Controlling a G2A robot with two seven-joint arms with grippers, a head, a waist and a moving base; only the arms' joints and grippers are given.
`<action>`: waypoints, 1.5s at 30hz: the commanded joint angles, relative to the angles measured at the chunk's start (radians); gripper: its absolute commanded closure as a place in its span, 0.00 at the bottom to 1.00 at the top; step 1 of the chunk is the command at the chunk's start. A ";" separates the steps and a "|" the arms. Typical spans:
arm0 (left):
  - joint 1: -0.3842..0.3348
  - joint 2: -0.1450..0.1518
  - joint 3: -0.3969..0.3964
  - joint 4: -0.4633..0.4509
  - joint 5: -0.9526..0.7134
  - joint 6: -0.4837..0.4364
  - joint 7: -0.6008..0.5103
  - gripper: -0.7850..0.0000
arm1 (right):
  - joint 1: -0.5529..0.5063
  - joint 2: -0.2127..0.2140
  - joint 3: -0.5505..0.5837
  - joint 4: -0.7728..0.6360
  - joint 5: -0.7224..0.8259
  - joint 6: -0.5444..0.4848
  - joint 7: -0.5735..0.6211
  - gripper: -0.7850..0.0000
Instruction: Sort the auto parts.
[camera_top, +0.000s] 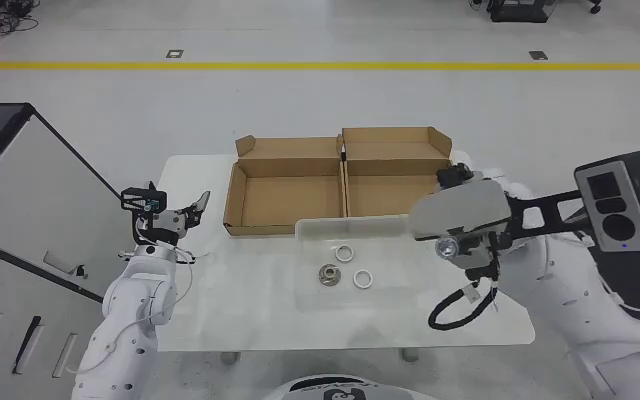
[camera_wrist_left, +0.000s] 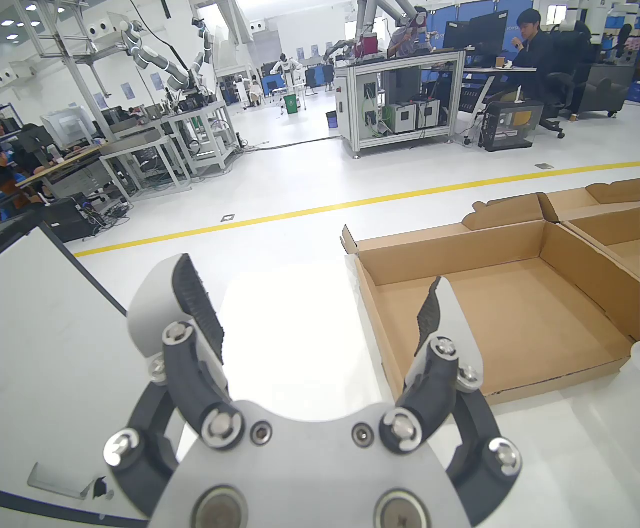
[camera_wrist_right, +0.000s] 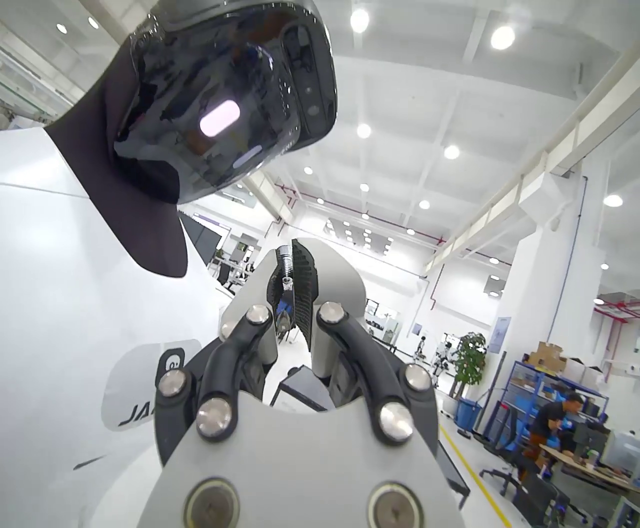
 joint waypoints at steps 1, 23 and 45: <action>0.000 0.000 0.000 0.000 0.000 0.000 0.000 0.00 | -0.006 -0.011 0.003 -0.009 -0.012 0.016 -0.035 1.00; 0.000 0.000 0.000 0.000 0.000 0.000 0.000 0.00 | -0.006 -0.068 0.007 0.016 -0.042 -0.012 0.166 1.00; 0.000 0.000 0.000 0.000 0.000 0.000 0.000 0.00 | -0.072 -0.138 0.018 -0.066 -0.051 0.039 -0.006 1.00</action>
